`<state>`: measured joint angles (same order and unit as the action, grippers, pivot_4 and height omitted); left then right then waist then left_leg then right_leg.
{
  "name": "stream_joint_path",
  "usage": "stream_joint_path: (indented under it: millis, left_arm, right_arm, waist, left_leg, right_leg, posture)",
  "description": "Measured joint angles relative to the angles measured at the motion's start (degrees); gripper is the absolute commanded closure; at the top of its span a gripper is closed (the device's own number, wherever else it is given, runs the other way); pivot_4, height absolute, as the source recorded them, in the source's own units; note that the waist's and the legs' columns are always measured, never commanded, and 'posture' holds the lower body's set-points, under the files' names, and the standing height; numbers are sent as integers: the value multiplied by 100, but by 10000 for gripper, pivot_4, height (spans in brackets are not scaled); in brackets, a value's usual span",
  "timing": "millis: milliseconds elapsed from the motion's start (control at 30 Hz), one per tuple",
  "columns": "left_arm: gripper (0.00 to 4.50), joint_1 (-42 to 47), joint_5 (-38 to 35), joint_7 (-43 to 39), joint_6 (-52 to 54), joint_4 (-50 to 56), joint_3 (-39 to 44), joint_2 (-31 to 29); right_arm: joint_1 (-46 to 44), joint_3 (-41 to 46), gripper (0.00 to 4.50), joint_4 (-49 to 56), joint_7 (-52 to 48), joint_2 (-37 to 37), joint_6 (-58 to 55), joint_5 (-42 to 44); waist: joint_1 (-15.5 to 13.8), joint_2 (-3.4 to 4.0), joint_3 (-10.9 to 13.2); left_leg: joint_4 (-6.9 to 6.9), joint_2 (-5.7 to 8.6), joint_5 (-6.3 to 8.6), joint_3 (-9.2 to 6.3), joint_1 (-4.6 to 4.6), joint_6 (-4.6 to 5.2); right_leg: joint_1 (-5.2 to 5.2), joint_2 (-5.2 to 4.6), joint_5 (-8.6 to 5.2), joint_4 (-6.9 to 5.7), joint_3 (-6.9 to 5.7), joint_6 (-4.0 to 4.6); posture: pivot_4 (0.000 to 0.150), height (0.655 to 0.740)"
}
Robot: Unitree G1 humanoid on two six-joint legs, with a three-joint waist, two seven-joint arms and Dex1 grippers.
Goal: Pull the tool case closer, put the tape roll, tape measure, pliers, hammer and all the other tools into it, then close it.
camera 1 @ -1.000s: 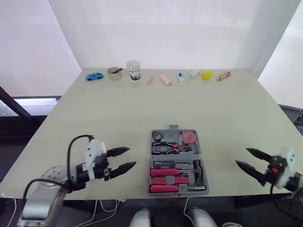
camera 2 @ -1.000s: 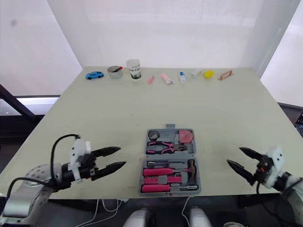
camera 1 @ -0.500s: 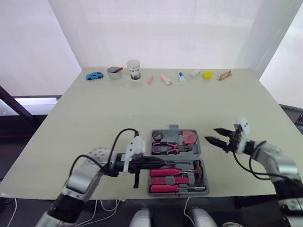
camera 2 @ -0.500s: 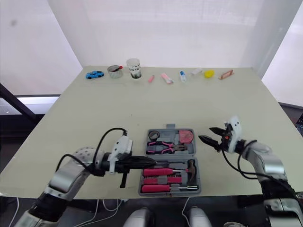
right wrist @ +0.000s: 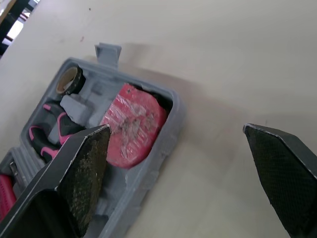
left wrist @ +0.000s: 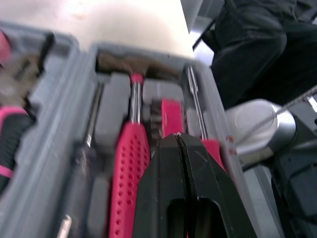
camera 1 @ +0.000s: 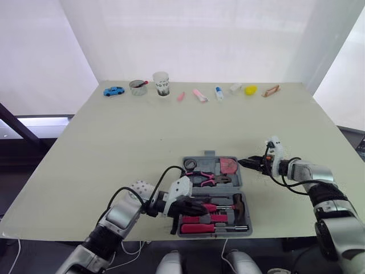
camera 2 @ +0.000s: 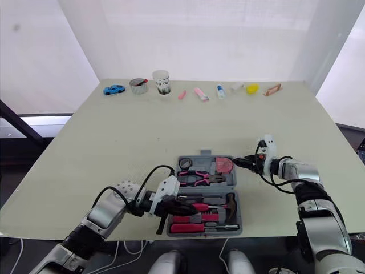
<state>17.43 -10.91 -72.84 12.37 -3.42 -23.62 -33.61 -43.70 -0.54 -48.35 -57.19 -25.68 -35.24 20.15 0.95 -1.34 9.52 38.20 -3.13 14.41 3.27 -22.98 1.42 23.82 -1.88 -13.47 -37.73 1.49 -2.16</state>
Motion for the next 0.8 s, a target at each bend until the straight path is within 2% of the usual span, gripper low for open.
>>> stream_joint_path:
  millis: [67,233,800]
  left_arm:
    - [44661,92,248,-73,-377,-131,-151,4]
    - [44661,95,278,-78,-499,-311,-163,182]
    - [44661,-46,273,-70,-517,-330,-112,281]
  right_arm:
    - [-301,-51,0,-418,-134,74,-91,-148]
    - [-619,-56,0,-970,-452,364,-106,-292]
    - [-867,388,0,-1788,-983,875,397,-501]
  waist:
    - [8,1,-2]
    - [34,2,-9]
    - [150,16,-20]
  left_leg:
    - [0,-1,0,3,6,0]
    - [0,-3,0,7,12,0]
    - [-1,-4,0,4,16,0]
  right_leg:
    - [-2,1,0,-3,3,1]
    - [-3,2,0,-10,8,0]
    - [-5,2,1,-14,7,0]
  posture:
    - [1500,7400]
    - [1500,7400]
    - [1500,7400]
